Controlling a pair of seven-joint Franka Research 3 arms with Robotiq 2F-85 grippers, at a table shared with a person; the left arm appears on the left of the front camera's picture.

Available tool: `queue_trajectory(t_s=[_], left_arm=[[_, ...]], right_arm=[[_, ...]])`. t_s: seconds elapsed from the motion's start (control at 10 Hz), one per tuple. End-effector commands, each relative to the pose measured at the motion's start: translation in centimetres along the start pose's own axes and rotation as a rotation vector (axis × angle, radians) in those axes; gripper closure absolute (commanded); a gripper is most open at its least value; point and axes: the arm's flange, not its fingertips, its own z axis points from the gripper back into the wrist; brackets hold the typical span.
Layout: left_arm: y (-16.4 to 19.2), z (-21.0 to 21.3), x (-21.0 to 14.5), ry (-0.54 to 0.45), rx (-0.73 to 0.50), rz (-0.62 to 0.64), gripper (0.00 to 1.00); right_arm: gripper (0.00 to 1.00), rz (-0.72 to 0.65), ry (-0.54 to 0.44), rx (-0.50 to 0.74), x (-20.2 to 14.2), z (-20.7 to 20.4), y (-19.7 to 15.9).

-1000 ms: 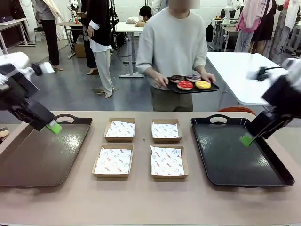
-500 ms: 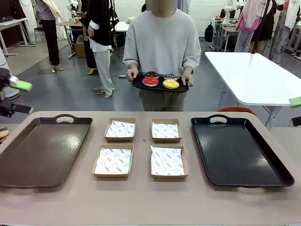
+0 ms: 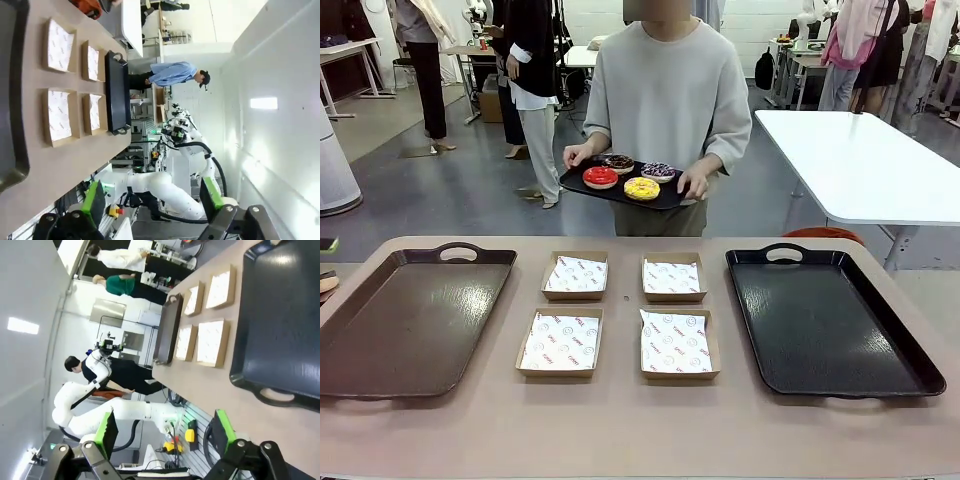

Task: Individually package the donuts and arrange them on the tray.
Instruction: Pick up one Paper togo box.

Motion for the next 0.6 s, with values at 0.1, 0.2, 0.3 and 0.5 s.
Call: queue_trajectory(t_s=[0.1, 0.2, 0.3, 0.5], left_arm=[[3.7, 1.9, -0.9, -0.014, 0.021, 0.051, 0.0], [4.9, 2.8, -1.2, -0.026, 0.019, 0.074, 0.0], [6.1, 3.6, -1.5, -0.028, 0.028, 0.1, 0.0], [7.3, 5.3, -2.2, -0.034, 0.055, 0.106, 0.0]], right_arm=[[0.0, 0.036, 0.008, 0.008, -1.5, 0.6, -0.9], [0.0, 0.046, -0.001, 0.014, -1.6, 0.9, -0.7], [0.0, 0.053, -0.008, 0.013, -1.8, 1.1, -0.4], [0.0, 0.064, -0.01, 0.009, -1.8, 0.8, 0.4]])
